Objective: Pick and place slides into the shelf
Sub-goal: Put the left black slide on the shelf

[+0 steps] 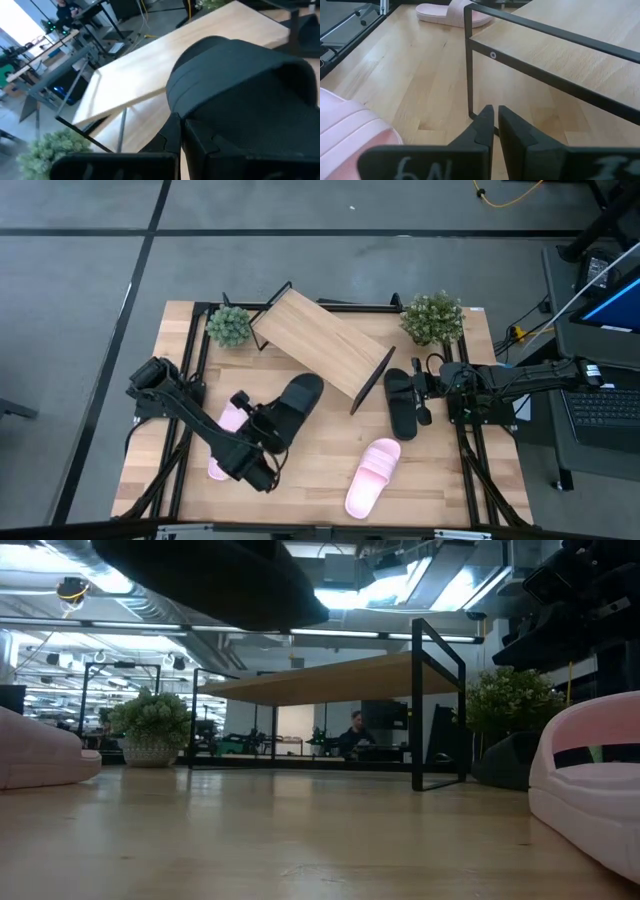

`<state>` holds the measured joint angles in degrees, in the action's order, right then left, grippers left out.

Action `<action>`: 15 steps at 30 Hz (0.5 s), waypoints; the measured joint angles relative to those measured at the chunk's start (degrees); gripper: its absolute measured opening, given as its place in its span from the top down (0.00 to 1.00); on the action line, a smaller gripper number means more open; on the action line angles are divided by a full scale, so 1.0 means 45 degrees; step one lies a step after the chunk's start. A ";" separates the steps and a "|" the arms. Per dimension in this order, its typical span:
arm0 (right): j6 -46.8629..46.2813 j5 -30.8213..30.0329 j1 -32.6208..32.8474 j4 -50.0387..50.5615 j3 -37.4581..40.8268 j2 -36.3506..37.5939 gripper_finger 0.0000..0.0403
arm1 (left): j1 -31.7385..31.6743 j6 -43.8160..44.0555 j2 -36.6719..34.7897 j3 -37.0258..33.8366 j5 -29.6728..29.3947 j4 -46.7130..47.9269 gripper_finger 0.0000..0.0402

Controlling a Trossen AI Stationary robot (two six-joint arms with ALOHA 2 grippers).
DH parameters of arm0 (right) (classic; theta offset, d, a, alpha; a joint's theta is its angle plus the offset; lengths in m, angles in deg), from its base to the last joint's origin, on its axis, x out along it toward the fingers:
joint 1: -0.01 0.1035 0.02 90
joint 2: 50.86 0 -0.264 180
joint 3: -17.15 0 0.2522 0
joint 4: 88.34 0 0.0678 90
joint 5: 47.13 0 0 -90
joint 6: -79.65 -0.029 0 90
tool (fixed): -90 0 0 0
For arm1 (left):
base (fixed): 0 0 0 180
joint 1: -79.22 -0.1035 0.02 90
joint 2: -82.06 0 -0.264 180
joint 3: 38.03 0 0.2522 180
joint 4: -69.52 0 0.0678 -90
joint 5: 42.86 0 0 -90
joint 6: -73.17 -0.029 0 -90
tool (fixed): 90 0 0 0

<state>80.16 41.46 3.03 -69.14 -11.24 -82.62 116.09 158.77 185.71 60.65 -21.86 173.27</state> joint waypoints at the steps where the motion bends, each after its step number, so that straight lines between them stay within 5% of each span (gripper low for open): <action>1: 0.0000 -0.0001 0.0001 -0.0001 0.0000 -0.0001 0.93 | -0.0129 -0.0260 -0.0091 0.0000 -0.0036 0.0005 1.00; 15: 0.0661 -0.0010 -0.0001 -0.0276 0.0000 0.0000 0.93 | -0.2209 -0.3326 -0.1350 0.0005 -0.0466 -0.0199 1.00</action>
<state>83.14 41.42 3.02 -70.38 -11.24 -82.62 106.15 143.80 179.63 60.68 -23.95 172.38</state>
